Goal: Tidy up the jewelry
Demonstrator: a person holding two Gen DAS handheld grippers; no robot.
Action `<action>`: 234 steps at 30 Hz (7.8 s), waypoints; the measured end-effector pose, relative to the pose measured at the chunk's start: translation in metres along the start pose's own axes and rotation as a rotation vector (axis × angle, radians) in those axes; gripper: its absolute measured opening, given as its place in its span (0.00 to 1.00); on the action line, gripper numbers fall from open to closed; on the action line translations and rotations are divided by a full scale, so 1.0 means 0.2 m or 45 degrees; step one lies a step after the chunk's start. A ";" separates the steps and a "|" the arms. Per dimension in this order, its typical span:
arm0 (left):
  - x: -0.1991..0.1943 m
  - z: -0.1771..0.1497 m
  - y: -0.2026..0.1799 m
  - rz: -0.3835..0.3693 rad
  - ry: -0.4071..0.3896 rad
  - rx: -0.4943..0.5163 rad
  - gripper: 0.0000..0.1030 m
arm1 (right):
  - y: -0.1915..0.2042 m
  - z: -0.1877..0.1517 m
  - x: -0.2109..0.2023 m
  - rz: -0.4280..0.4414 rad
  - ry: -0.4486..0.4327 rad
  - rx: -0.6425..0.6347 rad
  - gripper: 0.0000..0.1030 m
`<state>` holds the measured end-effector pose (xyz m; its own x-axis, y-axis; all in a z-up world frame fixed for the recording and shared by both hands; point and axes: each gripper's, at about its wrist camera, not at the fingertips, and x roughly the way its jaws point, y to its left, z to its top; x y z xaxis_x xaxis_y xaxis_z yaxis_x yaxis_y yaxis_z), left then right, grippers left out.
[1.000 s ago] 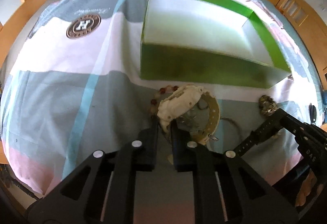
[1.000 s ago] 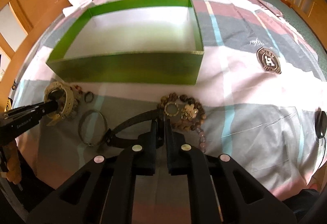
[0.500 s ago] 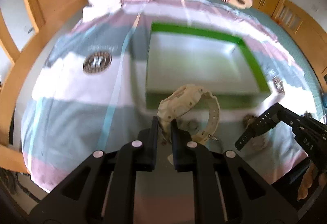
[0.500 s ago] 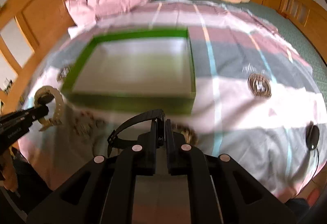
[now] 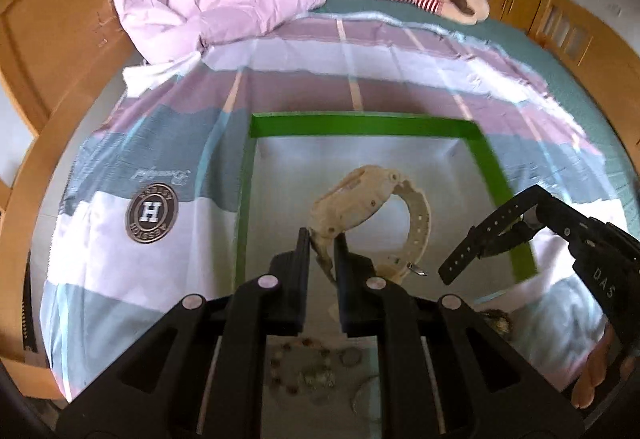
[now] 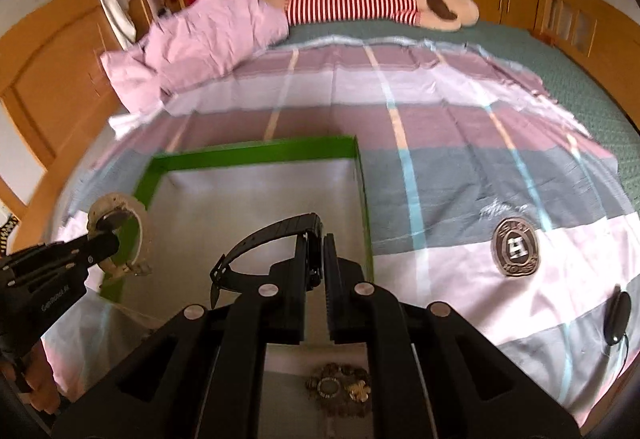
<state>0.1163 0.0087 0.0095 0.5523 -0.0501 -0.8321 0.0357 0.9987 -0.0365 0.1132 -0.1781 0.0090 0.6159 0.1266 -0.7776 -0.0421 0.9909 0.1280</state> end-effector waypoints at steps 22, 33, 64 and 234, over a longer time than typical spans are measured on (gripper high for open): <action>-0.05 -0.43 0.09 -0.081 0.048 -0.017 0.40 | -0.26 -0.35 -0.17 -0.032 0.065 -0.020 0.44; 0.05 -0.68 0.01 -0.044 0.094 0.042 0.45 | -0.03 -0.75 0.05 0.112 0.385 -0.254 0.42; 0.08 -0.79 -0.07 -0.085 0.139 0.081 0.54 | 0.12 -0.83 0.04 0.179 0.282 -0.340 0.40; 0.17 -0.07 -0.09 0.036 -0.060 0.193 0.61 | 0.19 -0.08 0.13 0.016 0.026 -0.183 0.42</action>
<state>0.1218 -0.0104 -0.0255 0.5934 -0.0257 -0.8045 0.1428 0.9870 0.0738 0.1151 -0.1365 -0.0167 0.5984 0.1382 -0.7892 -0.1627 0.9855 0.0493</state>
